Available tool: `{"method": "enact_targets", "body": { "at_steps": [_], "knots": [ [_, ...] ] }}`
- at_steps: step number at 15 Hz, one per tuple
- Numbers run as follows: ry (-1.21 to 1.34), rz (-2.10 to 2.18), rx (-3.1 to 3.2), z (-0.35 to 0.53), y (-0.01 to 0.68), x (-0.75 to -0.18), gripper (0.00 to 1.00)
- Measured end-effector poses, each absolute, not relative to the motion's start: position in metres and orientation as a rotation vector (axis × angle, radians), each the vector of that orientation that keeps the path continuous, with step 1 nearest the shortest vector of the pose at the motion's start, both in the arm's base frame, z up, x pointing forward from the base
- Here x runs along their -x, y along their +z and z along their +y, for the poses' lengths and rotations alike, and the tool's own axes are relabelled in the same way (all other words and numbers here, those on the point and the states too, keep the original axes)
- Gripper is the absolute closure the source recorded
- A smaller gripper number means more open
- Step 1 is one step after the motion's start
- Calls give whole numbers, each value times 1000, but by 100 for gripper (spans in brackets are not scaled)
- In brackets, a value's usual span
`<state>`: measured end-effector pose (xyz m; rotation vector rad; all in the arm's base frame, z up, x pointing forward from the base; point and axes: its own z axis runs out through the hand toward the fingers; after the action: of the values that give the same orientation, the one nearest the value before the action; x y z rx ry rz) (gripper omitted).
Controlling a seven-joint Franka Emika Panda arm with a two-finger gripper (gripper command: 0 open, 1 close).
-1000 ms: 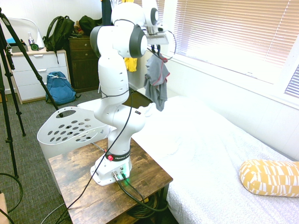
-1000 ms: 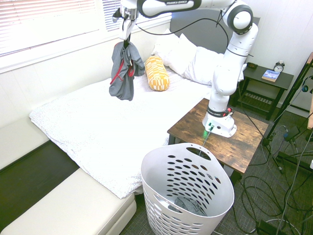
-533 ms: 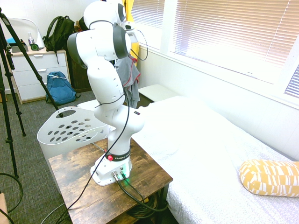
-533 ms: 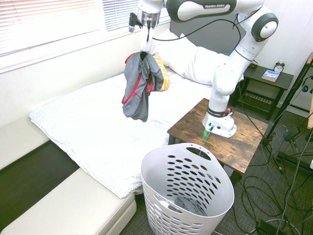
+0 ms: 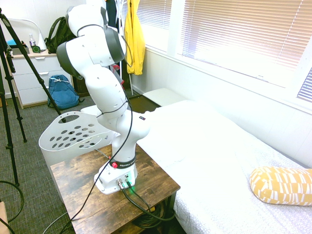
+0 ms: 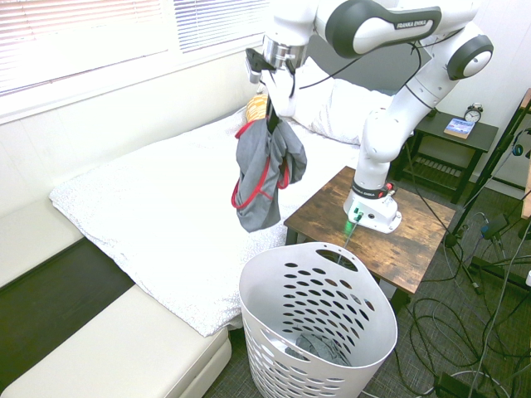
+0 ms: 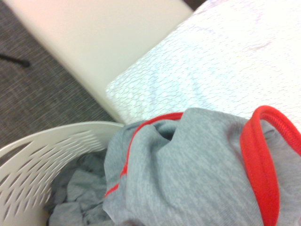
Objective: Put my clothes in the laundry bag
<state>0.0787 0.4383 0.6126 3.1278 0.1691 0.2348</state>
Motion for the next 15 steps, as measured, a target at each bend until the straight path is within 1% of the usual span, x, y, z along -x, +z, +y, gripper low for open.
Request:
{"method": "enact_targets", "body": {
  "at_steps": [2,5,11,12,15],
  "knots": [
    [197,267,-3093,451,591,-46,100],
    [153,378,-3048,457,567,-21,100],
    [77,435,-2973,448,500,-27,100],
    [79,439,-2971,448,498,-27,0],
    [87,466,-2965,448,498,-23,0]
  ]
}}
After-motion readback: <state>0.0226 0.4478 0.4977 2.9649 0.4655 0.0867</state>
